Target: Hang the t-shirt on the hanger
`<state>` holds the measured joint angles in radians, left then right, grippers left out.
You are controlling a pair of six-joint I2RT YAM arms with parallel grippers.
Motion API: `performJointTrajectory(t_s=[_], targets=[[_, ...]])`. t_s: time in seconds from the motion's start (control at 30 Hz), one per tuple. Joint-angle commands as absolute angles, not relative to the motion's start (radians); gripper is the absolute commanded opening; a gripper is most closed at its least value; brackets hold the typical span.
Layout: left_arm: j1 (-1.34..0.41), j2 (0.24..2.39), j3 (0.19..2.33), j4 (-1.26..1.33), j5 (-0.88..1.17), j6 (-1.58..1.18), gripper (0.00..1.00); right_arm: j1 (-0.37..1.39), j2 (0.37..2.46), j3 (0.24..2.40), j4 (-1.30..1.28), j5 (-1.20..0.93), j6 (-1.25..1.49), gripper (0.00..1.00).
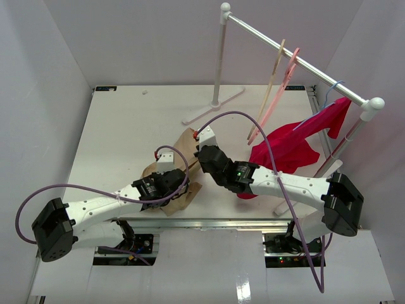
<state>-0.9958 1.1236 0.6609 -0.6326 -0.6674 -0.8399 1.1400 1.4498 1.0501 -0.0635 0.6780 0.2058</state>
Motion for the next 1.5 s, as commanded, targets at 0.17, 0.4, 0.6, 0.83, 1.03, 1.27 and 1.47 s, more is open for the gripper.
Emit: performJointTrajectory(t_s=[0.17,0.4,0.6,0.83,1.03,1.27,1.47], targets=[[-0.994,0.963,0.695,-0.633,-0.635,-0.842,0.09,1.117,1.425,1.029,-0.038,0.735,0.219,0.08],[-0.992,0.963,0.676,-0.637,-0.632,-0.858,0.00,1.111,1.417,1.026,-0.039,0.724,0.225,0.08],[-0.993,0.956,0.686,-0.637,-0.656,-0.864,0.00,1.111,1.404,1.029,-0.041,0.699,0.216,0.08],[-0.993,0.909,0.767,-0.640,-0.683,-0.819,0.00,1.112,1.374,1.036,-0.054,0.670,0.207,0.13],[-0.992,0.880,0.792,-0.637,-0.642,-0.802,0.00,1.112,1.363,0.970,0.049,0.509,0.101,0.57],[-0.993,0.850,0.785,-0.644,-0.634,-0.799,0.00,1.112,1.358,0.916,0.196,0.196,-0.102,0.64],[-0.993,0.821,0.776,-0.643,-0.632,-0.800,0.00,1.108,1.456,0.909,0.301,0.048,-0.187,0.61]])
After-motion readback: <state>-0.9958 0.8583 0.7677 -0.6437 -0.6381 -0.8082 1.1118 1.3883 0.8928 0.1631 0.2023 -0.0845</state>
